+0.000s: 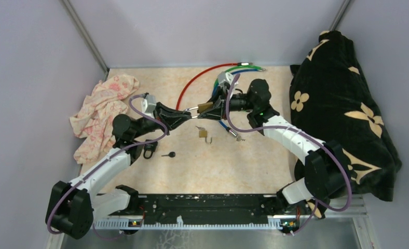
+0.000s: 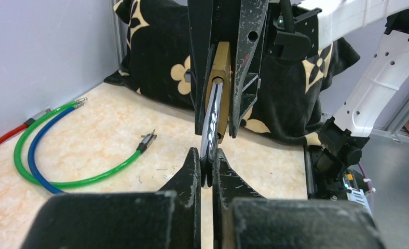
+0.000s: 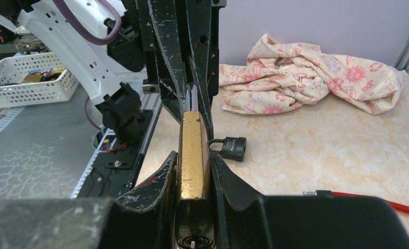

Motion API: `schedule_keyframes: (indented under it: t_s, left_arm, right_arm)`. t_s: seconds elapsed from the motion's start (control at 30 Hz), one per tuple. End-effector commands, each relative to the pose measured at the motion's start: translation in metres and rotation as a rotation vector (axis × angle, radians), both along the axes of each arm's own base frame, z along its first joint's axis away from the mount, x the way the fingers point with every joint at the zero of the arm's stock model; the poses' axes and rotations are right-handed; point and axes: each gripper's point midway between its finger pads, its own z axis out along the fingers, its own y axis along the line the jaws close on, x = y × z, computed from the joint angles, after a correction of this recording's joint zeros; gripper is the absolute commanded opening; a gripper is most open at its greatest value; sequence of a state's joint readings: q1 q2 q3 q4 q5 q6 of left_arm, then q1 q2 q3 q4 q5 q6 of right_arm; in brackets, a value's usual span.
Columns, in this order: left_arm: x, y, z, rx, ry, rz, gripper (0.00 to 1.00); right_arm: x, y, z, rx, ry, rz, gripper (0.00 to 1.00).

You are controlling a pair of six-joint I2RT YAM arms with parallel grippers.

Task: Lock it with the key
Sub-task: Lock the lock.

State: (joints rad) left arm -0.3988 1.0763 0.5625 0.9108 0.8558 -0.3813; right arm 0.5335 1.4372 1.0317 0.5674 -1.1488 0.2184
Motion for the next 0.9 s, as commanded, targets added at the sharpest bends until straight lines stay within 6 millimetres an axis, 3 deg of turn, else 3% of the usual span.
schedule_keyframes:
  t_s: [0.0,0.27,0.33,0.57,0.73,0.87]
  left_arm:
    - [-0.026,-0.022,0.017,-0.016,-0.085,-0.129,0.0]
    - [-0.01,-0.021,0.025,-0.035,-0.136,-0.024,0.0]
    - [-0.013,-0.024,0.024,-0.038,-0.124,-0.051,0.0]
    - [-0.031,-0.037,0.018,-0.014,-0.132,-0.155,0.0]
    - [-0.037,-0.036,0.01,0.037,-0.177,-0.184,0.0]
    - [-0.038,-0.034,0.009,0.049,-0.18,-0.184,0.0]
  right_arm:
    - [-0.003,0.013,0.046,0.158,-0.111,-0.037,0.0]
    - [-0.008,0.02,0.022,0.105,-0.048,0.003,0.0]
    - [-0.009,0.023,0.017,0.099,-0.033,0.004,0.0]
    - [-0.006,0.03,0.028,0.138,-0.046,0.008,0.0]
    - [-0.018,0.027,0.038,0.121,-0.054,0.063,0.0]
    - [-0.007,0.022,0.031,0.049,-0.124,-0.032,0.0]
